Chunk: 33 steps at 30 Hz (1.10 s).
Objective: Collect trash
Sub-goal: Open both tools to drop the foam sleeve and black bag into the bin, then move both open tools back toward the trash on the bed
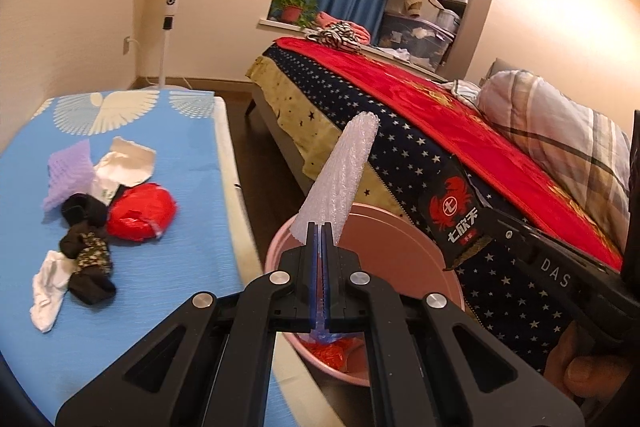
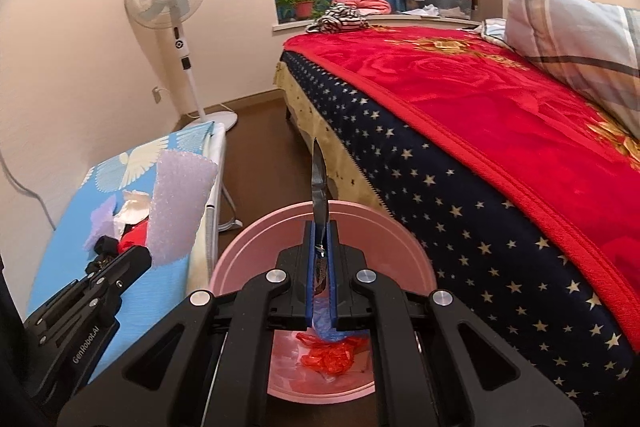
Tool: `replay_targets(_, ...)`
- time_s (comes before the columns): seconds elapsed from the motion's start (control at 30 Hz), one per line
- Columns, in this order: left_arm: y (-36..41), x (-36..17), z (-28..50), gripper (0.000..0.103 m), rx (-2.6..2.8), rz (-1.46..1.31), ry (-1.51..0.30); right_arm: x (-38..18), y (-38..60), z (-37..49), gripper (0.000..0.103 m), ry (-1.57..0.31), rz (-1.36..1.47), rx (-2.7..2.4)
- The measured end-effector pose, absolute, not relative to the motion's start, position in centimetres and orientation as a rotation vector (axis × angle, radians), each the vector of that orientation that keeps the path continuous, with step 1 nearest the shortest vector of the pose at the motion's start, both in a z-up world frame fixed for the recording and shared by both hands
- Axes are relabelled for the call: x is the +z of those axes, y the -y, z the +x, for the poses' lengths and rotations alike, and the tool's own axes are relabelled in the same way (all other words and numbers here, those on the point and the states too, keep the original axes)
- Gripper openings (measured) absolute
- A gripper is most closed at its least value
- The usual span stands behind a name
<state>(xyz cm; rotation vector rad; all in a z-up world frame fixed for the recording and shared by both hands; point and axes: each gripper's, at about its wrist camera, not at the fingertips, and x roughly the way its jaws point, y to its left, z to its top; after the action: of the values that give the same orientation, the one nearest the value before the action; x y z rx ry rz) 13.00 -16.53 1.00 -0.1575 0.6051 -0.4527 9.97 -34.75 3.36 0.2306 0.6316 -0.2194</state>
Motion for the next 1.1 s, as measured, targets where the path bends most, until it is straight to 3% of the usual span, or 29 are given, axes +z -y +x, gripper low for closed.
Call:
replay_targets(0.3,18.5,0.7,13.5,0.002,-0.514,-0.152,-0.625,2.8,35.9,10.2,0.012,-0.658,0.248,-0.271)
replay_targets(0.33,18.6,0.7,13.5,0.004,-0.517,-0.155,-0.628,2.7,36.1,10.2,0.021,-0.663,0.254,-0.278)
replay_targets(0.37,18.5,0.6,13.5,0.014,-0.519,-0.159,-0.633,2.7,36.2,10.1,0.035,-0.665,0.261,-0.286)
replay_targets(0.4,18.5,0.6,13.6,0.028,-0.518,-0.164,-0.634,2.7,36.4,10.0,0.041,-0.662,0.261,-0.295)
replay_targets(0.43,18.3,0.6,13.6,0.03,-0.512,-0.168,-0.632,2.8,36.4,9.9,0.043,-0.661,0.26,-0.298)
replay_targets(0.93,12.5,1.5,11.9,0.029,-0.38,-0.195,-0.595,3.4,33.1,9.3,0.043,-0.658,0.214,-0.238)
replay_targets(1.1,10.4,1.9,11.1,0.023,-0.319,-0.176,-0.569,3.9,31.7,9.2,0.041,-0.636,0.211,-0.213)
